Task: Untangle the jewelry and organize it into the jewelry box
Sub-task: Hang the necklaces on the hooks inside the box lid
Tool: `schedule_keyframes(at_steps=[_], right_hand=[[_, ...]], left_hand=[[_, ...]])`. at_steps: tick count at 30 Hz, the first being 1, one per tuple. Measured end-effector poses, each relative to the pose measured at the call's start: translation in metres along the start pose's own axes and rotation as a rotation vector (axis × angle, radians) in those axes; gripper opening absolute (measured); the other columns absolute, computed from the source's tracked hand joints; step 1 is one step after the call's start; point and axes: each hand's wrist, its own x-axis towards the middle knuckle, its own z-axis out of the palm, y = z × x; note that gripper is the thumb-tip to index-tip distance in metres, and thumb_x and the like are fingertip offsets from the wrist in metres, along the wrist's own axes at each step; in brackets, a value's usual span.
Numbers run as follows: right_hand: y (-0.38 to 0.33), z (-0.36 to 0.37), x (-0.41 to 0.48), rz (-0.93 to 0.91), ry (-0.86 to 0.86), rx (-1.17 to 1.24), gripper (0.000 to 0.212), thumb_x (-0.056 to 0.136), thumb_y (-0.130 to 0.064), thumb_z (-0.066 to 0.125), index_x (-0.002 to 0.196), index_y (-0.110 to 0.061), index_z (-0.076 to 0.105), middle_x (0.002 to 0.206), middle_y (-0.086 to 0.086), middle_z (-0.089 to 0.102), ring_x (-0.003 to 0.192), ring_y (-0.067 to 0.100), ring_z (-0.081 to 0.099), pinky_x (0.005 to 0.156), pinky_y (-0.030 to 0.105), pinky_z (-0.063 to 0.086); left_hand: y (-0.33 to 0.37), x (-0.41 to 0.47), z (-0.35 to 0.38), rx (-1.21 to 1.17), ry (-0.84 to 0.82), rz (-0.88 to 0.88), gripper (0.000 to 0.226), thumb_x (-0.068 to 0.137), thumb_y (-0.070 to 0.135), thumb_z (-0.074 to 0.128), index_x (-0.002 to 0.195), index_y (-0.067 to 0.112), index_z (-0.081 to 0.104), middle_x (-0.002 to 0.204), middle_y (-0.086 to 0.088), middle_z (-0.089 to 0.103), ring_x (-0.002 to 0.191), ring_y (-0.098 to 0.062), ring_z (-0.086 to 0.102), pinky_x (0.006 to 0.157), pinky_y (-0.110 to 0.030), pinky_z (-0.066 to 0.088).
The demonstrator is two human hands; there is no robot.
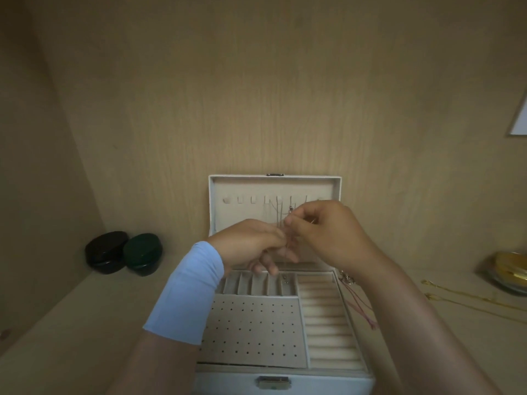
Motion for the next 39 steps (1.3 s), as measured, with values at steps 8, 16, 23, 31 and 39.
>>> schedule_keyframes(at_steps=[8,16,23,31,39], right_hand=[[0.003,0.001,-0.003,0.185,-0.223,0.230,0.019,0.093,-0.026,0.063,0.085,-0.016,0.077,0.070,-0.006,0.070,0.052,0.005,0.056,0.056,0.023,0.044],[-0.001,0.020,-0.007,0.224,-0.247,0.433,0.016,0.091,-0.018,0.071,0.084,-0.004,0.074,0.068,0.001,0.070,0.048,0.013,0.053,0.048,0.023,0.042],[-0.001,0.005,-0.001,0.068,-0.067,0.170,0.010,0.087,-0.019,0.074,0.080,-0.016,0.079,0.069,-0.002,0.072,0.046,-0.004,0.051,0.047,0.008,0.036],[-0.015,0.009,0.029,0.057,-0.013,0.147,0.010,0.087,-0.018,0.074,0.078,-0.020,0.078,0.065,-0.007,0.072,0.042,0.000,0.050,0.047,0.016,0.044],[-0.011,0.034,0.043,0.032,0.001,-0.042,0.015,0.085,-0.022,0.074,0.071,-0.023,0.078,0.059,-0.018,0.068,0.048,-0.005,0.058,0.053,0.016,0.046]], left_hand=[[0.004,-0.005,-0.012,0.101,0.144,0.100,0.010,0.094,0.022,0.063,0.096,0.016,0.072,0.088,0.004,0.076,0.060,-0.009,0.061,0.051,-0.017,0.046],[0.005,-0.008,-0.018,0.190,0.271,0.192,0.008,0.089,0.029,0.069,0.088,0.028,0.076,0.077,0.008,0.072,0.062,-0.003,0.057,0.055,-0.016,0.043],[-0.010,-0.005,-0.032,0.370,0.363,0.109,0.034,0.095,0.030,0.059,0.128,0.022,0.061,0.109,0.011,0.066,0.072,-0.009,0.066,0.075,-0.019,0.049],[-0.015,0.000,-0.023,0.819,0.324,0.008,0.041,0.094,0.042,0.055,0.133,0.029,0.058,0.142,0.004,0.048,0.124,-0.020,0.054,0.104,-0.038,0.045],[-0.013,-0.004,-0.024,0.779,0.314,-0.005,0.022,0.092,0.032,0.058,0.102,0.019,0.073,0.113,0.000,0.066,0.101,-0.020,0.063,0.091,-0.033,0.052]])
